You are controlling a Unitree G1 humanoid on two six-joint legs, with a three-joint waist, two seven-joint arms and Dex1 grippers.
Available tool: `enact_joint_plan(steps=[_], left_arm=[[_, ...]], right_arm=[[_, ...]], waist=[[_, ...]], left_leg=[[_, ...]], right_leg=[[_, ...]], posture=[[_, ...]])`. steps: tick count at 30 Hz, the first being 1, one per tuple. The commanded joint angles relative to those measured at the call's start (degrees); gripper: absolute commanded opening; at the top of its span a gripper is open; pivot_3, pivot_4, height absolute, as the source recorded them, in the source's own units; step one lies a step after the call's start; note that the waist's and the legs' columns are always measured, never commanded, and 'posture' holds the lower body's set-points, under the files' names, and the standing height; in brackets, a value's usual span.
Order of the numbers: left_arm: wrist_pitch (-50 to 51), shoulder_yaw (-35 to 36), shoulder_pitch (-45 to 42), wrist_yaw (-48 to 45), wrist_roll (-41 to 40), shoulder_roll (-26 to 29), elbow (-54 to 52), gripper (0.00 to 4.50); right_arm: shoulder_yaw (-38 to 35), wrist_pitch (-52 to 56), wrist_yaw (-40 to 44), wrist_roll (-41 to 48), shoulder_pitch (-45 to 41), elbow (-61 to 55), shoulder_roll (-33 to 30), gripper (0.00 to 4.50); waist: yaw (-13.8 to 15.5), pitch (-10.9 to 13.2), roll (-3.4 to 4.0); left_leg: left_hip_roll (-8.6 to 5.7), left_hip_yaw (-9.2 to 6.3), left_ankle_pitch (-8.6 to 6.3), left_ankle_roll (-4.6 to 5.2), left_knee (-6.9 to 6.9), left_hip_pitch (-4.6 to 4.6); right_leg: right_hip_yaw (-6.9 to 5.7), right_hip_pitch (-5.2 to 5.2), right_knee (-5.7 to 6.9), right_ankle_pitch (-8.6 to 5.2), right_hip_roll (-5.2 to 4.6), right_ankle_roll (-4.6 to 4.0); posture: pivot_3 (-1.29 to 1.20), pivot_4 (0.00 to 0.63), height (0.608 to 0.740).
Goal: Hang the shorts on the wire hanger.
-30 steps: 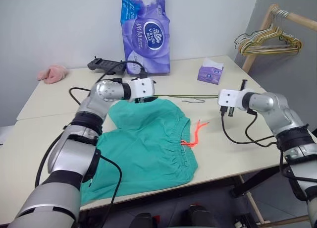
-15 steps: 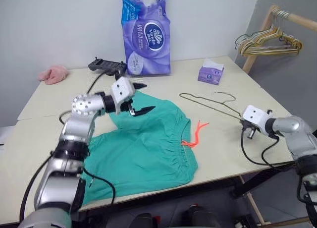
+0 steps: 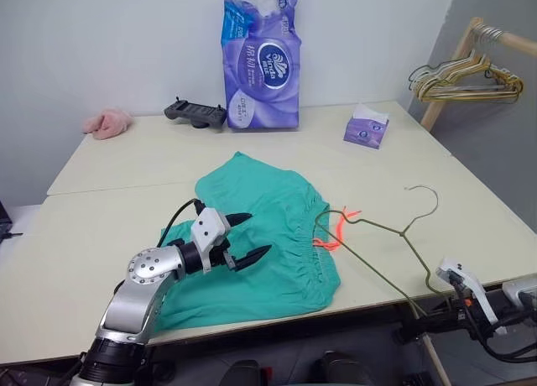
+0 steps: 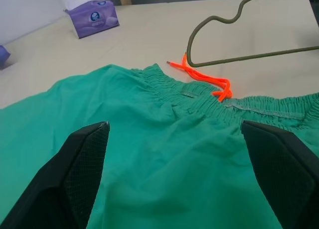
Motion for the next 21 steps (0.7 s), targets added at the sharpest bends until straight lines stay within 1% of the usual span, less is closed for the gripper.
enact_joint_plan(steps=[1, 4, 9, 14, 18, 21], left_arm=[[-5.29, 0.8, 0.91, -1.6, 1.66, 2.63, -1.08, 4.47], [-5.58, 1.2, 1.39, -1.26, 1.26, 3.16, -1.36, 4.47], [-4.63, 1.09, 1.96, -0.11, 1.11, 2.8, -3.78, 4.47], [-3.59, 0.62, 2.55, 1.22, 1.24, 2.54, -6.07, 4.47], [-4.86, 0.58, 3.04, 1.35, 2.43, 3.35, -6.1, 4.47], [-4.78, 1.25, 3.03, 2.13, 2.48, 3.26, -5.82, 4.47]], right_arm=[[0.57, 4.17, -0.02, 3.4, -0.35, -0.08, -1.05, 0.0], [1.23, 6.28, -0.65, 4.72, -1.28, 0.66, -0.99, 0.0], [4.49, 8.41, -2.67, 4.45, -4.59, 3.61, -0.19, 0.0], [9.17, 11.2, -4.4, 3.98, -10.92, 8.04, 2.09, 0.0], [11.84, 11.81, -5.52, 3.35, -14.43, 11.5, 3.62, 0.0], [13.46, 12.21, -6.01, 3.5, -16.46, 11.76, 4.7, 0.0]], waist=[[0.03, 0.01, -0.03], [0.3, 0.02, 0.04], [0.56, 0.03, -0.01], [0.59, 0.01, 0.0], [0.82, 0.02, -0.01], [0.94, 0.04, -0.02]], left_leg=[[0.02, -0.06, 0.0, -0.01, -0.01, -0.01], [0.04, -0.11, -0.01, -0.01, -0.02, -0.03], [0.02, -0.09, -0.01, -0.01, -0.01, -0.04], [0.03, -0.15, -0.01, -0.01, -0.01, -0.06], [0.02, -0.18, -0.01, -0.01, -0.01, -0.07], [0.02, -0.19, -0.01, -0.01, -0.01, -0.07]], right_leg=[[-0.01, 0.0, 0.01, -0.02, 0.01, -0.03], [-0.06, 0.0, 0.03, -0.05, 0.0, -0.09], [-0.16, 0.01, 0.01, -0.05, -0.02, -0.08], [-0.15, 0.01, 0.02, -0.05, -0.03, -0.08], [-0.17, 0.01, 0.01, -0.05, -0.03, -0.08], [-0.18, 0.01, 0.01, -0.05, -0.03, -0.08]], posture=[[0.08, 0.056, 0.74], [0.09, 0.051, 0.74], [0.11, 0.04, 0.74], [0.14, 0.032, 0.74], [0.16, 0.038, 0.74], [0.17, 0.042, 0.74]])
